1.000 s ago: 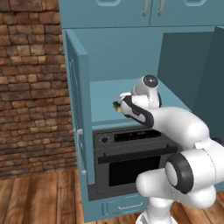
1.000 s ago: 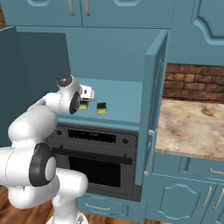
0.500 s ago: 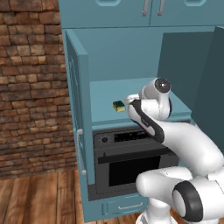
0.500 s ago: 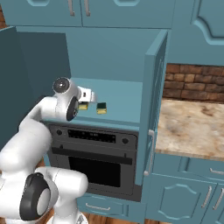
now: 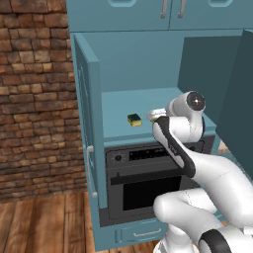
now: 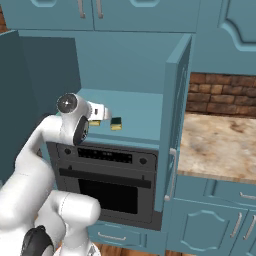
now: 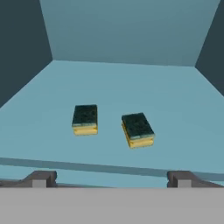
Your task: Pick up the sponge and sponge from the sink, and place them back in the cabinet, and close the cabinet doors.
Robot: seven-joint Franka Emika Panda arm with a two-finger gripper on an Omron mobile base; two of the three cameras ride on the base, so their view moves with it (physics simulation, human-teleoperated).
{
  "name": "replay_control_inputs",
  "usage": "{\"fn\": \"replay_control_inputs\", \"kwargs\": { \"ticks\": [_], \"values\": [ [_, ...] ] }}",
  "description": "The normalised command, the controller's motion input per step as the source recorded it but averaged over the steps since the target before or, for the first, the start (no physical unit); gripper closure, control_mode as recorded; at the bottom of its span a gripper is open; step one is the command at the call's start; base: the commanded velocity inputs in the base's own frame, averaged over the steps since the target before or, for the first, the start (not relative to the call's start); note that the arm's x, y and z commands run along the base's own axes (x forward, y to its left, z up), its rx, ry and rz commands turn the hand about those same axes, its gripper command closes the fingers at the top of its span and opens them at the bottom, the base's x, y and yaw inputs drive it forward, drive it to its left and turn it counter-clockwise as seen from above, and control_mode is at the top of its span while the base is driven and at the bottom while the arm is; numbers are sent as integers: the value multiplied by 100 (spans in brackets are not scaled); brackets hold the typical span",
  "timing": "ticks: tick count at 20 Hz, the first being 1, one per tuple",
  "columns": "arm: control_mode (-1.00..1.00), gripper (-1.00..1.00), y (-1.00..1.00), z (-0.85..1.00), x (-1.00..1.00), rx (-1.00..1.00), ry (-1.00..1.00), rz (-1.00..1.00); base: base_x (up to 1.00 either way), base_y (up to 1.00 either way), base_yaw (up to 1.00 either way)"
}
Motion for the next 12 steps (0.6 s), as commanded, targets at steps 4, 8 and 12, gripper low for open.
{"fn": "replay_control_inputs", "kwargs": {
  "ticks": [4, 8, 12],
  "values": [
    [-100, -100, -12, 13, -39, 0, -6, 0, 0, 0, 0],
    [-100, -100, -11, 14, -39, 0, -8, 0, 0, 0, 0],
    [-100, -100, -8, 24, -37, 0, -2, 0, 0, 0, 0]
  ]
}}
